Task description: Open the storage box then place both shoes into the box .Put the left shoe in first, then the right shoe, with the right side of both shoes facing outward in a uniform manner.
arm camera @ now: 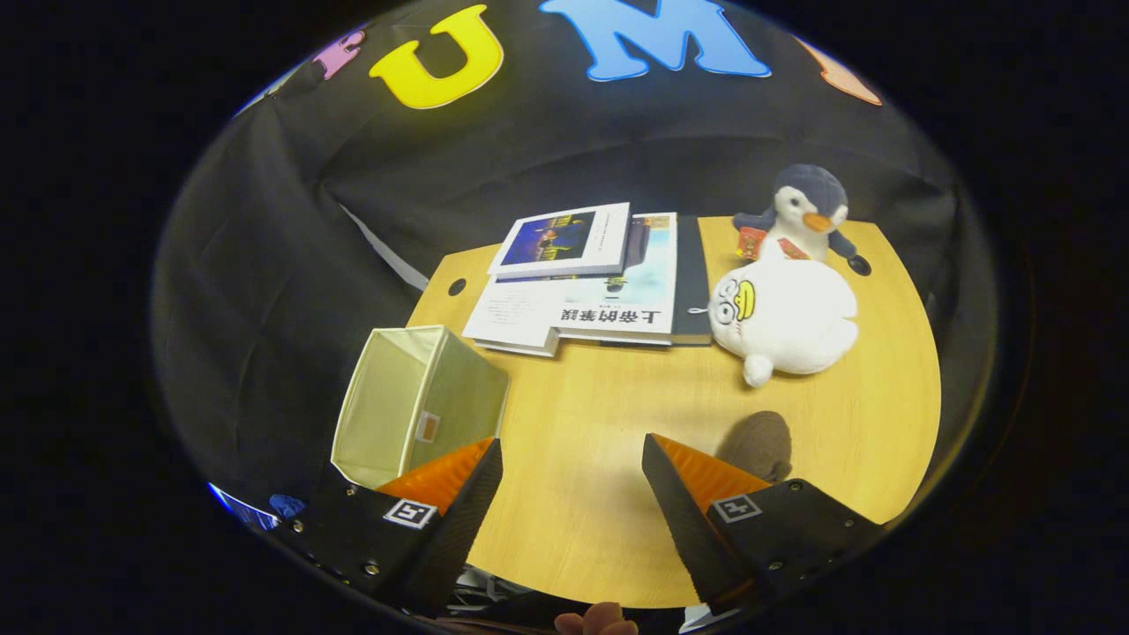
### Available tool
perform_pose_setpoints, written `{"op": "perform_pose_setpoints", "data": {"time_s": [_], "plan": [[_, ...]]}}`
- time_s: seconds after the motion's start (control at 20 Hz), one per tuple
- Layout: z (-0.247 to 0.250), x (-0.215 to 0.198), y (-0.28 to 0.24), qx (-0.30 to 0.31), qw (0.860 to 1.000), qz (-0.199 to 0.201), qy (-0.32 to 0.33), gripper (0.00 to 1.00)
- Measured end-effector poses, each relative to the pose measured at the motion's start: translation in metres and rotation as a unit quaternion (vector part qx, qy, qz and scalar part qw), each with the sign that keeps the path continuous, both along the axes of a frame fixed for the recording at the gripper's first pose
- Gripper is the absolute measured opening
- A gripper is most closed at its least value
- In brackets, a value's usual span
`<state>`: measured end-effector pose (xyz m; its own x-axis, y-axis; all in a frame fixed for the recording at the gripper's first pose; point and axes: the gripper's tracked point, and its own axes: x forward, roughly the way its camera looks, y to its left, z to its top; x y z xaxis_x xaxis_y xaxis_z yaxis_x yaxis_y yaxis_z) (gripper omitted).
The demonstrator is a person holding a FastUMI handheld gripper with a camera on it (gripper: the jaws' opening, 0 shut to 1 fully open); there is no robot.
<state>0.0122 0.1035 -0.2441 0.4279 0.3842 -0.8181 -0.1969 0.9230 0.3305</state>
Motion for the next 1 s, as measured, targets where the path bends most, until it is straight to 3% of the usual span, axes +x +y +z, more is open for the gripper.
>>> {"op": "perform_pose_setpoints", "data": {"time_s": [0.55, 1.0], "plan": [[-0.055, -0.026, -0.107, -0.061, 0.997, -0.040, 0.027, 0.98], [-0.099, -0.063, -0.145, -0.053, 0.991, -0.058, 0.105, 0.98]]}}
